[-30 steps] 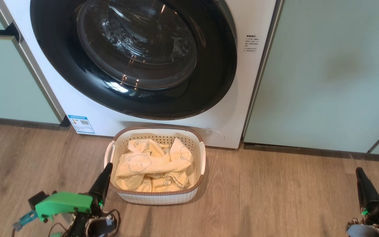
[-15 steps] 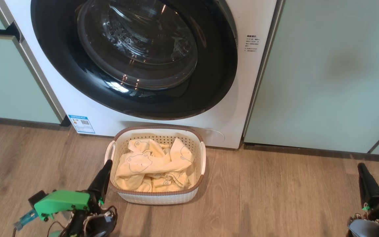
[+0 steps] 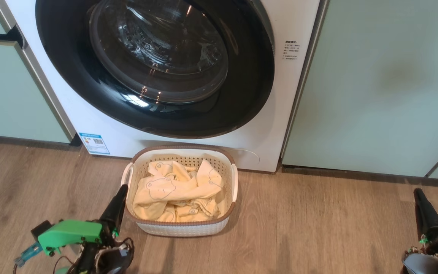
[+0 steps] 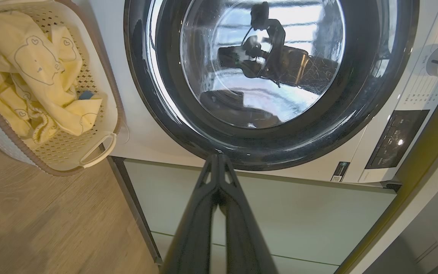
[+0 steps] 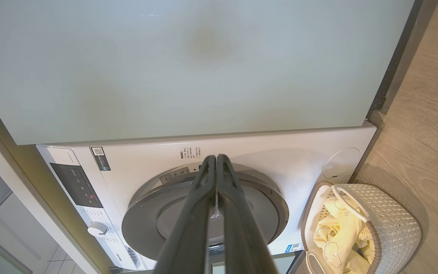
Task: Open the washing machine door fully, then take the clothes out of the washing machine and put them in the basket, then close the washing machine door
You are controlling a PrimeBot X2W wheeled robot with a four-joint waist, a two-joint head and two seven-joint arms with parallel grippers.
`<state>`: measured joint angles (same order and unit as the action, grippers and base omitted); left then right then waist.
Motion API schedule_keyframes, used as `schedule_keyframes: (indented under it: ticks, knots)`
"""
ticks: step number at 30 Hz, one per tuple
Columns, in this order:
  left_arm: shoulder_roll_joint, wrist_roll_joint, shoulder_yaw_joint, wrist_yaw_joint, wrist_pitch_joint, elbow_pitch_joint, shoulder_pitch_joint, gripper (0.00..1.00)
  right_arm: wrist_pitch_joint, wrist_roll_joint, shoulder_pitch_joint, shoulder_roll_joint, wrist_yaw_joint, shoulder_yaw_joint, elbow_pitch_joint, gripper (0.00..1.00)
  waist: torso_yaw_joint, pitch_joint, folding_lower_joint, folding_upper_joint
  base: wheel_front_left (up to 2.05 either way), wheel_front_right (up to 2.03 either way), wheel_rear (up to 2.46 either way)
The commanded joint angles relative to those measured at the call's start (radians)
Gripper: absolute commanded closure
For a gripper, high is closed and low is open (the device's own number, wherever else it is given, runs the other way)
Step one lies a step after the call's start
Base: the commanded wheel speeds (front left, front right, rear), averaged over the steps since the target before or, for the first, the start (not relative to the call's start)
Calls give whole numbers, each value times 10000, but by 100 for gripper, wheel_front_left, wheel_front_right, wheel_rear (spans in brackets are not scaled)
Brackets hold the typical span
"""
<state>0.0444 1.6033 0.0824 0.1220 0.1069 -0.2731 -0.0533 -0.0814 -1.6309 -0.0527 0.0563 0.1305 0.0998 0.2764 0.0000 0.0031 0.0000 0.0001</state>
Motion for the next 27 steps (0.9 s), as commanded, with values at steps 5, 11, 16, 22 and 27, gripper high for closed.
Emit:
schedule_keyframes:
  ticks: [5,11,16,22,27]
  knots:
    - [58,51,316,86,65,278,-548,100,-114,12,-529,125,2,-115,-331,100,0,0,0,-1,0,0,0]
    - [58,52,316,86,65,278,-548,100,-129,28,-531,111,2,-96,-329,100,0,0,0,-1,0,0,0]
    - [58,52,316,86,64,278,-548,100,-139,38,-532,102,2,-83,-329,100,0,0,0,-1,0,0,0]
    - [58,52,316,86,64,279,-548,100,-155,55,-534,88,2,-63,-327,100,0,0,0,-1,0,0,0]
    - [58,52,315,86,64,279,-548,100,-166,66,-535,79,2,-50,-327,100,0,0,0,-1,0,0,0]
